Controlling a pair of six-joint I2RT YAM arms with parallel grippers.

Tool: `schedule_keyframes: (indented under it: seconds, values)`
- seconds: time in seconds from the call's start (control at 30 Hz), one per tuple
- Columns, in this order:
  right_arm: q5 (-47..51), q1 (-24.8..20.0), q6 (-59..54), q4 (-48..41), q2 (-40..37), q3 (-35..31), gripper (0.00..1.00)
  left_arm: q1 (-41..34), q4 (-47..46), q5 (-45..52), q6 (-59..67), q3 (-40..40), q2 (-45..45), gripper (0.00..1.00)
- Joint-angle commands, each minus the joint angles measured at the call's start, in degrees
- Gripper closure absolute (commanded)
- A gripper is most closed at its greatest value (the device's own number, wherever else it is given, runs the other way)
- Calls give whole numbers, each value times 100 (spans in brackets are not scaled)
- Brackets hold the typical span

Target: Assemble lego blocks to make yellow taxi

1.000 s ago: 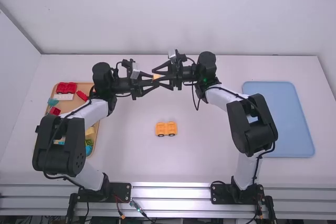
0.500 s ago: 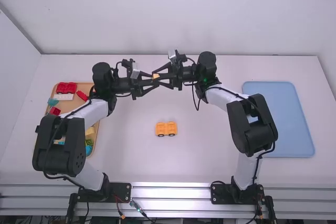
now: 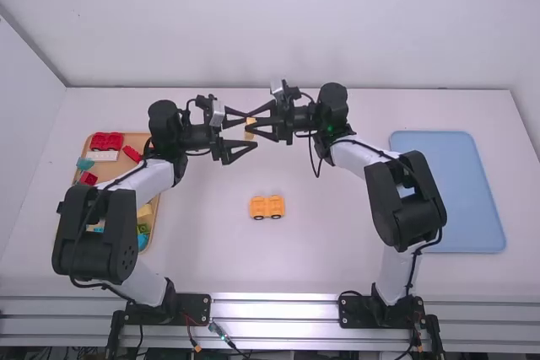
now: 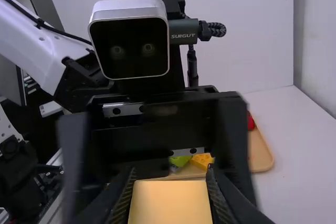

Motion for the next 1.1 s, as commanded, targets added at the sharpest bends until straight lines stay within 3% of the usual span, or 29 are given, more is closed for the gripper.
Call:
schedule_keyframes:
  seconds: [0.0, 0.17, 0.3, 0.47, 0.53, 0.57, 0.63, 0.77, 1.0, 1.07]
  values:
    - [107, -28, 11, -2, 66, 188, 72, 26, -7, 85, 17, -4, 28, 1]
    - [629, -208, -286, -586, 66, 188, 81, 155, -542, 87, 308, -4, 28, 1]
    - [1781, -345, -1005, -1884, -13, 188, 85, 275, -1663, -627, 933, -4, 28, 1]
    - [2806, -365, -2588, -4522, -431, 529, 84, 372, -2439, -1895, 1001, -4, 28, 1]
    - [3814, -284, -4085, -6789, -651, 1064, 85, 363, -2553, -2017, 1340, -4, 28, 1]
    - [4015, -262, -4271, -7108, -660, 1154, 85, 367, -2551, -2024, 1342, -4, 28, 1]
    - [5248, -94, -5108, -8791, -673, 1672, 85, 435, -2511, -2017, 1425, -4, 28, 1]
    - [6509, 203, -6146, -10535, -669, 1902, 87, 533, -2426, -2020, 1412, -2, 28, 1]
    - [7138, 564, -6911, -10666, -669, 1126, 94, 774, -2450, -1961, 1331, -4, 28, 1]
    - [7294, 643, -6916, -10618, -669, 905, 87, 815, -2498, -1921, 1333, -2, 28, 1]
